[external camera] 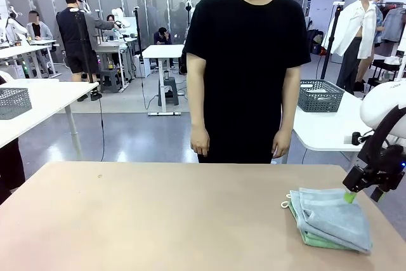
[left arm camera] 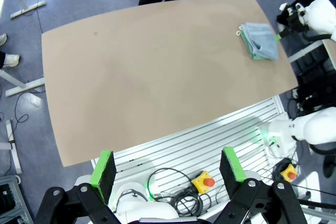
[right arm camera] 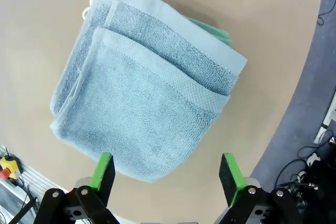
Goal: Fold the towels and place them in the basket.
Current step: Stack the folded Towel with hook on the right side of the table.
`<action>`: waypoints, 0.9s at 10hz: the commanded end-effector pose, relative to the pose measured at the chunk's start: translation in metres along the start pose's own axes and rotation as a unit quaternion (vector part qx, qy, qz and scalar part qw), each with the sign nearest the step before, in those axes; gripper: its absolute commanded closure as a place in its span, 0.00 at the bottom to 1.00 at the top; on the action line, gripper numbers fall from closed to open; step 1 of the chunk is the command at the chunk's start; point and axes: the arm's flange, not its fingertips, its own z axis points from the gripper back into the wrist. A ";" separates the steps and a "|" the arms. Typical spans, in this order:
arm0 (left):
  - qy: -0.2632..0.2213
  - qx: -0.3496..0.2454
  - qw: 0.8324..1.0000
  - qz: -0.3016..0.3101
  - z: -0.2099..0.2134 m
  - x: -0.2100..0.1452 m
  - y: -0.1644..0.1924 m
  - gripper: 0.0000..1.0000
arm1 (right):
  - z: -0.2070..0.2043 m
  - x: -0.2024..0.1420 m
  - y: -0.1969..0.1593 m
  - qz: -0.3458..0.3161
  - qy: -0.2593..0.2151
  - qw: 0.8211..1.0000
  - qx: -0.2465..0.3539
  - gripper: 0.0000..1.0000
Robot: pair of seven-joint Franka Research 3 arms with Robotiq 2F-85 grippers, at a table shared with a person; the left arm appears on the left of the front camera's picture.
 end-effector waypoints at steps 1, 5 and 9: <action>-0.007 0.000 1.000 -0.001 0.007 -0.005 -0.004 0.00 | 0.001 -0.002 -0.001 0.008 -0.001 1.000 0.004 0.00; -0.007 0.000 1.000 -0.001 0.007 -0.005 -0.004 0.00 | 0.001 -0.002 -0.001 0.008 -0.001 1.000 0.004 0.00; -0.007 0.000 1.000 -0.001 0.007 -0.005 -0.004 0.00 | 0.031 0.007 0.007 0.003 -0.017 1.000 0.014 0.00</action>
